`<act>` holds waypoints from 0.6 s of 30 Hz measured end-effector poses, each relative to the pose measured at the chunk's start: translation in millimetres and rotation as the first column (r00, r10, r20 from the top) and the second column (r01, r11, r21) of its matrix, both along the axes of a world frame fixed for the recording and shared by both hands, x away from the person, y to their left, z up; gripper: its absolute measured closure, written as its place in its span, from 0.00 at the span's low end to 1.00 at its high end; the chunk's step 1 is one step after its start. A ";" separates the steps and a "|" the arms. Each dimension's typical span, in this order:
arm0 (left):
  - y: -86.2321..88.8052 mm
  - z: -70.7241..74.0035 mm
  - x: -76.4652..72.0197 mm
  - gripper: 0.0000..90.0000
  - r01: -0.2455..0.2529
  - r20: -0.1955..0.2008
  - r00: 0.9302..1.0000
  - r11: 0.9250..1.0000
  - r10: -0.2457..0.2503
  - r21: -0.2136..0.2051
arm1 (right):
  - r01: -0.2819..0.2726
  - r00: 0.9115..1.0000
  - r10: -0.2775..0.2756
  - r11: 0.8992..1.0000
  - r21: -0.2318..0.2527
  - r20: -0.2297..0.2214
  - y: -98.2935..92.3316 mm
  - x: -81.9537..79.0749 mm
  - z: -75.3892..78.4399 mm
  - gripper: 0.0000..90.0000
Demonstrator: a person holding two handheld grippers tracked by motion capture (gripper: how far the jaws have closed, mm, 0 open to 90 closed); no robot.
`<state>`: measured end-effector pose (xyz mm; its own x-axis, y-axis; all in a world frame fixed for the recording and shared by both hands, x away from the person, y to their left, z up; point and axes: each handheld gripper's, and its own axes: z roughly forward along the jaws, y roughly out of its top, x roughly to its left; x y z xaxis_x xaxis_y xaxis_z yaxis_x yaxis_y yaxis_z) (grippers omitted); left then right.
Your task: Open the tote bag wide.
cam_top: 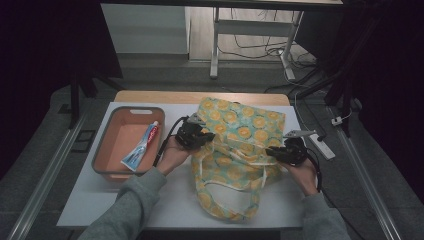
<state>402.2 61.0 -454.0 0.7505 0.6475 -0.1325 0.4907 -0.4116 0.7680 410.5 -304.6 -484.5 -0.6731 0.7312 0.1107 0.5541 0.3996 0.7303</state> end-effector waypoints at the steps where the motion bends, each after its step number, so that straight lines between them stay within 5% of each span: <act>1: -0.3 -1.3 0.9 0.98 0.002 -0.005 1.000 1.000 -0.002 0.003 | -0.020 1.000 0.019 0.999 0.046 0.016 -0.9 -3.6 9.5 0.59; 2: -0.6 -2.5 1.6 0.98 0.000 -0.008 1.000 1.000 0.000 0.007 | -0.020 1.000 0.019 0.999 0.046 0.016 -0.9 -3.6 9.5 0.59; 3: -0.6 -3.4 2.2 0.98 -0.001 -0.012 1.000 1.000 0.001 0.010 | -0.047 0.996 0.040 0.995 0.086 0.080 0.1 -12.5 27.8 0.49; 6: -0.6 -5.6 3.7 0.98 -0.007 -0.017 1.000 1.000 0.007 0.016 | -0.106 0.990 0.096 0.990 0.097 0.102 6.7 -22.6 47.9 0.41; 10: -0.9 -8.1 5.4 0.98 -0.012 -0.022 1.000 1.000 0.012 0.027 | -0.231 0.966 0.228 0.973 0.008 0.123 41.7 -45.5 71.0 0.30; 13: -2.1 -9.8 6.2 0.98 -0.013 -0.028 1.000 0.999 0.014 0.031 | -0.284 0.952 0.290 0.956 -0.074 0.095 70.2 -45.9 62.0 0.26; 18: -3.7 -12.2 7.0 0.98 -0.008 -0.037 0.999 0.999 0.009 0.036 | -0.283 0.956 0.293 0.935 -0.214 0.016 105.4 -8.7 28.8 0.17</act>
